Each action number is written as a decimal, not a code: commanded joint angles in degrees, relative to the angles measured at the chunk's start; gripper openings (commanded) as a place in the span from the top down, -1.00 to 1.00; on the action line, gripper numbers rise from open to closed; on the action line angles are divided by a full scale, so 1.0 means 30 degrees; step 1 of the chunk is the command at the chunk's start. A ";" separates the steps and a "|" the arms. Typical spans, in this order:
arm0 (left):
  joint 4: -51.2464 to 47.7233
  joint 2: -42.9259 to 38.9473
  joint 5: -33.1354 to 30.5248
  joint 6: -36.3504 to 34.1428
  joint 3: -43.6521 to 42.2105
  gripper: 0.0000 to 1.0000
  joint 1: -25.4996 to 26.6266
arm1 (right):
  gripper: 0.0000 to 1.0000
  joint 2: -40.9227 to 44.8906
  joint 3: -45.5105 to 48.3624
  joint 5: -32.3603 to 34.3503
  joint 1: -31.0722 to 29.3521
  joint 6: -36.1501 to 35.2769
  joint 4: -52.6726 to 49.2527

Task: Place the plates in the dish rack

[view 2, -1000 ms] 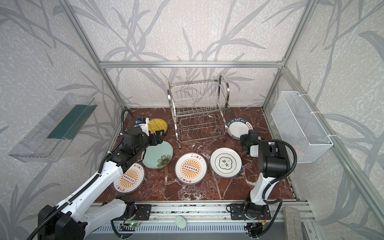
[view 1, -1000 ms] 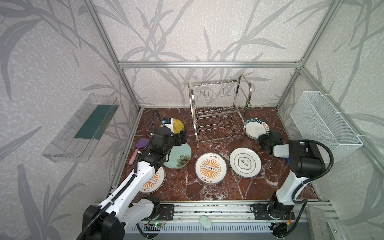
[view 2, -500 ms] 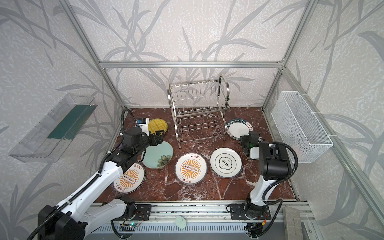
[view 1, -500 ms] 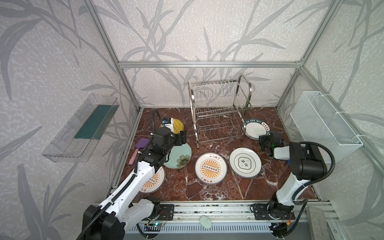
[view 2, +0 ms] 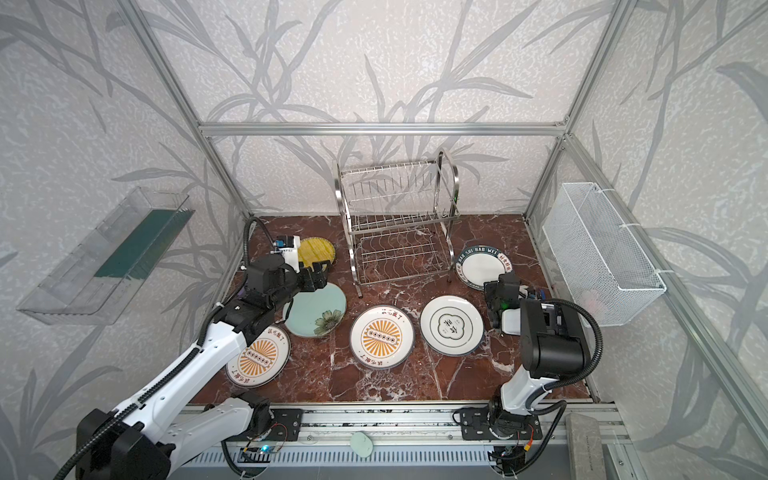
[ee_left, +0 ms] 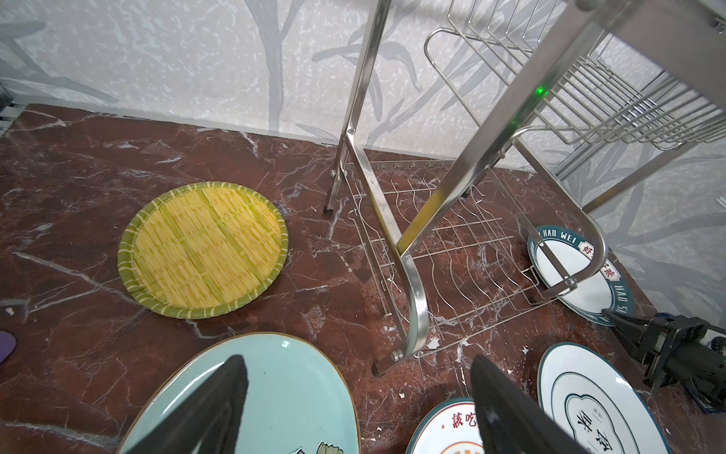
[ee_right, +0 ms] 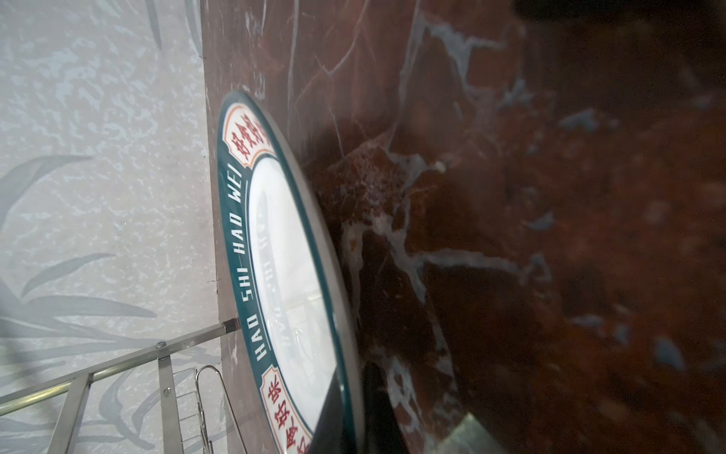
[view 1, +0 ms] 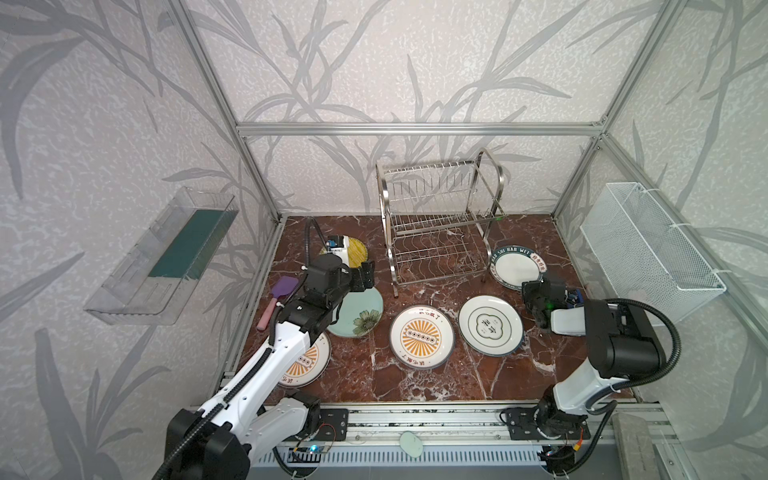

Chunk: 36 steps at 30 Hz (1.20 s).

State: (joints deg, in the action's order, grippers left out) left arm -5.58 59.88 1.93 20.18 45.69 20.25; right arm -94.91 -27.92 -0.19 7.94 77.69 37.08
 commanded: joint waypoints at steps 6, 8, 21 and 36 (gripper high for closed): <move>0.0250 0.0053 0.0380 0.0065 0.0563 -0.73 0.0073 | 1.00 0.2905 0.0746 0.0831 0.0070 -0.1096 -0.0061; 0.0242 0.0053 0.0349 0.0040 0.0540 -0.73 0.0074 | 1.00 0.3747 0.0811 0.0868 0.0075 -0.1347 -0.0595; 0.0133 0.0095 0.0410 0.0184 0.0531 -0.73 0.0072 | 1.00 0.8453 0.1463 -0.0807 0.0920 -0.2247 -0.4274; -0.0223 0.0110 0.0498 0.0523 0.0699 -0.73 0.0162 | 1.00 1.3666 0.1602 -0.5490 0.2555 -0.4323 -1.0403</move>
State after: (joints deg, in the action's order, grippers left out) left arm -5.74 60.20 3.16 21.17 45.71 20.32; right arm -56.93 -22.83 -11.75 14.50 66.89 8.43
